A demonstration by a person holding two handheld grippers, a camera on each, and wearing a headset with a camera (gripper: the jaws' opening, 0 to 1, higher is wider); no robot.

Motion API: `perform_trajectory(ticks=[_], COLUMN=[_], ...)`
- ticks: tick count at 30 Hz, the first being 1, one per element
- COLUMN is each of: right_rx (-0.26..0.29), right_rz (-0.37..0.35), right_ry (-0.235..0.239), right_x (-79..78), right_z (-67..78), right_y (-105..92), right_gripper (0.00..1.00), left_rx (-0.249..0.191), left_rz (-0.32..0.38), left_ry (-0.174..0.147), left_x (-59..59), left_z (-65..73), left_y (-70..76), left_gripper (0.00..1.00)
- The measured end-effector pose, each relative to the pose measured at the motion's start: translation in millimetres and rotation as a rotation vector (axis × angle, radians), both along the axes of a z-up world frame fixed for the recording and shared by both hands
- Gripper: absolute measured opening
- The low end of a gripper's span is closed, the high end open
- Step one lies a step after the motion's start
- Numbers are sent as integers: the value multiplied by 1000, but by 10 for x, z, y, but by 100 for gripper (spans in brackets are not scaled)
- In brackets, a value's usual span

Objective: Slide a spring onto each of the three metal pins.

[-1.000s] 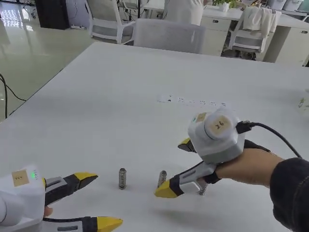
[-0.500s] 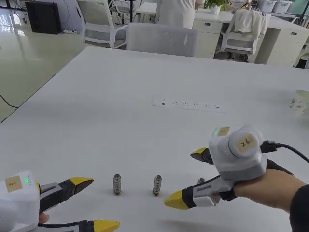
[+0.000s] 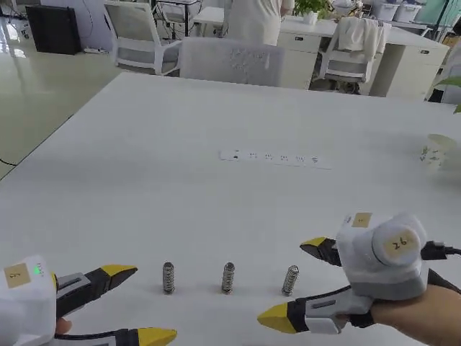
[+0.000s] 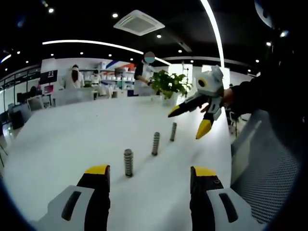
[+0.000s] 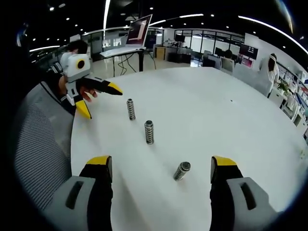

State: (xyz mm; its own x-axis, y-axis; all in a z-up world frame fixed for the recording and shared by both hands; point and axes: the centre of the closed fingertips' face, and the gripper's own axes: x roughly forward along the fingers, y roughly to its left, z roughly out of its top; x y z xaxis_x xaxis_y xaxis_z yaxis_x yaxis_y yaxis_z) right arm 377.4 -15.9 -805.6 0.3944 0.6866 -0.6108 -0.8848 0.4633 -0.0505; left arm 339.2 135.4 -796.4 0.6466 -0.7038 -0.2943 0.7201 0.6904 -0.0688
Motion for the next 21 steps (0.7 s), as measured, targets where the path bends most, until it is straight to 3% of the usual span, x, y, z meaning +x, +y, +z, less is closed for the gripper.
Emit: perform_trajectory(ticks=[8, 21], right_rx=[42, 85], right_rz=[-55, -80], right_ry=[-4, -3], right_x=[-47, -123], right_z=[-9, -43], right_y=[-89, -116], right_gripper=[84, 84], left_rx=[-3, -15], left_rz=[0, 11], left_ry=[-1, -4], left_x=[1, -5], left_z=[5, 8], left_y=[0, -6], left_gripper=[63, 63])
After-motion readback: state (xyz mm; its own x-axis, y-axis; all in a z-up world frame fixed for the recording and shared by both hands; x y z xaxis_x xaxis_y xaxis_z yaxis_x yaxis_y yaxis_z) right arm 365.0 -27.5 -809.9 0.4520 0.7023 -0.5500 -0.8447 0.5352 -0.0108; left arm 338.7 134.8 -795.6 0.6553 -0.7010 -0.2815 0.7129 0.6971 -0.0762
